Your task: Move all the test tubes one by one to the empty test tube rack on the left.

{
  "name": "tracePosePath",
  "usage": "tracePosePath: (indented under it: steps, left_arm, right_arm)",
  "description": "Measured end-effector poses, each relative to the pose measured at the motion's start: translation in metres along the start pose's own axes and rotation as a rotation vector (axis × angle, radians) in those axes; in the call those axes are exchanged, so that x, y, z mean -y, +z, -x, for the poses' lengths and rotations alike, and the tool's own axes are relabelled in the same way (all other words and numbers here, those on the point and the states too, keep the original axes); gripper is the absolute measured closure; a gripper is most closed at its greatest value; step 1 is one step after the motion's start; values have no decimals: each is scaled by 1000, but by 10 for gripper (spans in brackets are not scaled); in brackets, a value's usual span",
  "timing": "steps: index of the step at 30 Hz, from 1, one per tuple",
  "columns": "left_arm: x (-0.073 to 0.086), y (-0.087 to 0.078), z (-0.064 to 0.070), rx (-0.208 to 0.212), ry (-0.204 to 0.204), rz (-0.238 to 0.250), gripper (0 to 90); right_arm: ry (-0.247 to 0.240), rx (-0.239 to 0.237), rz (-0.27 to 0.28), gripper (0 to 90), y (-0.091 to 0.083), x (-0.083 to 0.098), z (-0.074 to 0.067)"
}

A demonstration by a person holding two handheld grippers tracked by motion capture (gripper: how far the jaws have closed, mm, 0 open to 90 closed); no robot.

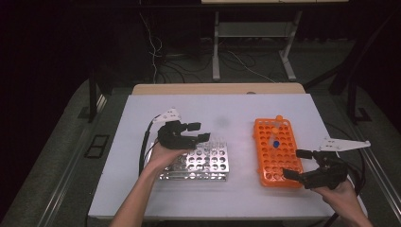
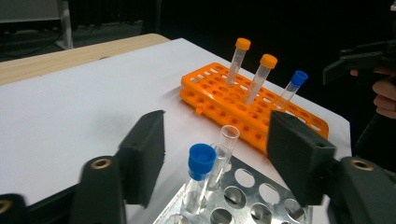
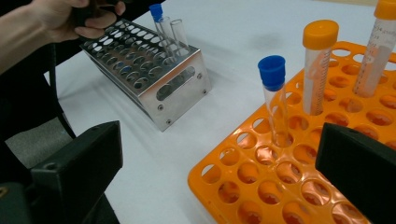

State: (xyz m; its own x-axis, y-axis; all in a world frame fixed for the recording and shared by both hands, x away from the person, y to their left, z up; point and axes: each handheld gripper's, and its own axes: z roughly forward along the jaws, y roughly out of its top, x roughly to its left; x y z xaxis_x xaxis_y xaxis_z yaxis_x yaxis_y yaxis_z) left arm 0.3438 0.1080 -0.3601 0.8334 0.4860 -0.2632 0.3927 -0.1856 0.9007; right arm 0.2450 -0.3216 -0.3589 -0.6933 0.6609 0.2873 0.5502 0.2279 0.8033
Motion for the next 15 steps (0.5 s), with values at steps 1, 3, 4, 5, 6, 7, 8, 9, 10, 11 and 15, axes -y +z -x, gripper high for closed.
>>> tracePosePath:
  steps: [1,3,4,5,6,7,8,9,10,11,15]
  left_arm:
    - [-1,-2,2,-4,-4,0,316]
    - [-3,-4,4,-10,-6,-4,259]
    - [-4,-5,5,-11,-6,-5,217]
    - [-5,-7,7,-9,-6,-7,217]
    - [-5,-8,9,-3,-5,-11,149]
    - [-6,-9,11,-4,-2,-15,149]
    - [-6,-11,14,-2,2,-18,124]
    - [-6,-12,15,-2,0,-20,66]
    - [-7,-13,18,-4,1,-26,16]
    - [-6,-15,23,-8,7,-38,0]
    - [-4,-22,30,-3,15,-33,0]
  right_arm:
    - [-2,-1,-2,4,1,-1,1]
    - [-5,0,-9,4,4,-3,3]
    - [-8,0,-18,4,7,-5,6]
    - [-8,0,-18,4,7,-5,6]
    - [-12,0,-27,4,10,-7,8]
    - [-12,0,-27,4,10,-7,8]
    - [-14,0,-28,4,11,-8,8]
    - [-17,0,-34,4,13,-9,11]
    - [-20,3,-38,4,15,-9,12]
    - [-20,6,-43,4,16,-10,13]
    - [-28,21,-68,4,23,-11,17]
